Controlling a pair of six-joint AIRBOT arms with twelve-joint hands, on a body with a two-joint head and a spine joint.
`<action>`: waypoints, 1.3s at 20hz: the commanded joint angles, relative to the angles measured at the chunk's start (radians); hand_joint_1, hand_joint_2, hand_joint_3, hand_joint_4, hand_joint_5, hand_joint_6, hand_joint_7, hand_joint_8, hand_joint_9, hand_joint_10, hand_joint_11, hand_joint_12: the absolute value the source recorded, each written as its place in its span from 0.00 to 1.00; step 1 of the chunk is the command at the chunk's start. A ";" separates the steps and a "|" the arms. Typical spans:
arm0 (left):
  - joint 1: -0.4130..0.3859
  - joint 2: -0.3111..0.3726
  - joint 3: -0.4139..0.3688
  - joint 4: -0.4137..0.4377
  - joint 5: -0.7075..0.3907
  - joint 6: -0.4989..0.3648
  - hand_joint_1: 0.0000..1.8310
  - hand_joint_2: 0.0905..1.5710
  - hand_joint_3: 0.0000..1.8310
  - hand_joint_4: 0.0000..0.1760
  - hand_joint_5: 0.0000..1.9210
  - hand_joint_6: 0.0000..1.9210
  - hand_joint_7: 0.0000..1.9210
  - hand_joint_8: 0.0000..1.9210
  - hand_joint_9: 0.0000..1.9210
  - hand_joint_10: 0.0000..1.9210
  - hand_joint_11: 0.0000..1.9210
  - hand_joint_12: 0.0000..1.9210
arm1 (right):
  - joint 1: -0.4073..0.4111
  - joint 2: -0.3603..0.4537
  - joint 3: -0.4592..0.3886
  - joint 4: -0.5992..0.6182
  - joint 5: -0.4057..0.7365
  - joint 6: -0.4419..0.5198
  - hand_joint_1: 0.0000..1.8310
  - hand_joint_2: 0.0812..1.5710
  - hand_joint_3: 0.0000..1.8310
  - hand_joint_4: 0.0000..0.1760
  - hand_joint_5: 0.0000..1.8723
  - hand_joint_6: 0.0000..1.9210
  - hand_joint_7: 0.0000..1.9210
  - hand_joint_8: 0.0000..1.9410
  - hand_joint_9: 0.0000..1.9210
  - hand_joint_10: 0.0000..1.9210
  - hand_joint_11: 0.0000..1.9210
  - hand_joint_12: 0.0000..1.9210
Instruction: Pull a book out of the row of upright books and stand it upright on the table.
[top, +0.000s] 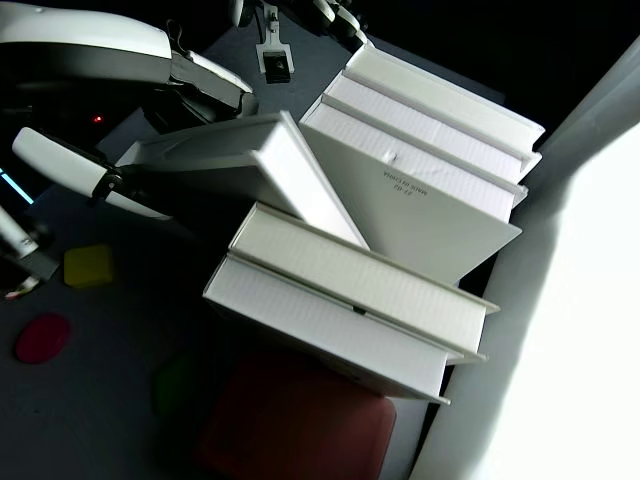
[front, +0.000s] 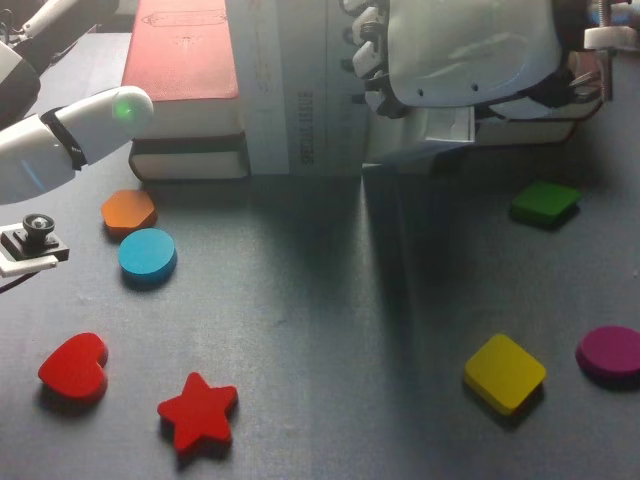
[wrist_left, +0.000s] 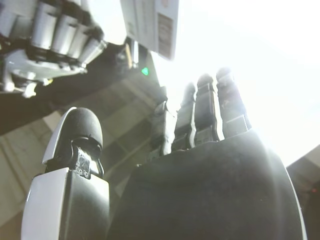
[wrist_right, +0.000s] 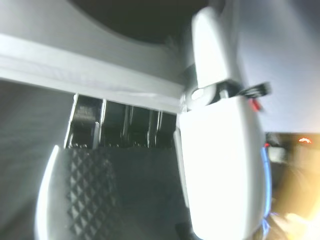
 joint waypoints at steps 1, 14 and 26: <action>-0.011 -0.006 0.006 -0.025 -0.120 -0.006 0.17 0.83 0.00 0.53 0.07 0.00 0.00 0.00 0.00 0.00 0.00 0.00 | 0.009 0.006 -0.003 0.034 -0.082 -0.015 0.74 0.74 0.00 0.00 0.48 0.58 0.44 0.65 0.33 0.80 0.29 0.94; -0.010 -0.006 0.006 -0.026 -0.124 -0.006 0.17 0.84 0.00 0.51 0.08 0.00 0.00 0.00 0.00 0.00 0.00 0.00 | 0.066 0.113 -0.090 0.147 0.029 -0.085 0.69 0.72 0.00 0.00 0.53 0.44 0.43 0.72 0.34 0.80 0.29 0.99; -0.005 -0.007 0.006 -0.033 -0.126 -0.007 0.14 0.83 0.00 0.54 0.08 0.00 0.00 0.00 0.00 0.00 0.00 0.00 | 0.129 0.231 -0.167 0.365 0.215 -0.169 0.59 0.86 0.00 0.00 0.36 0.80 0.23 0.91 0.06 0.89 0.00 1.00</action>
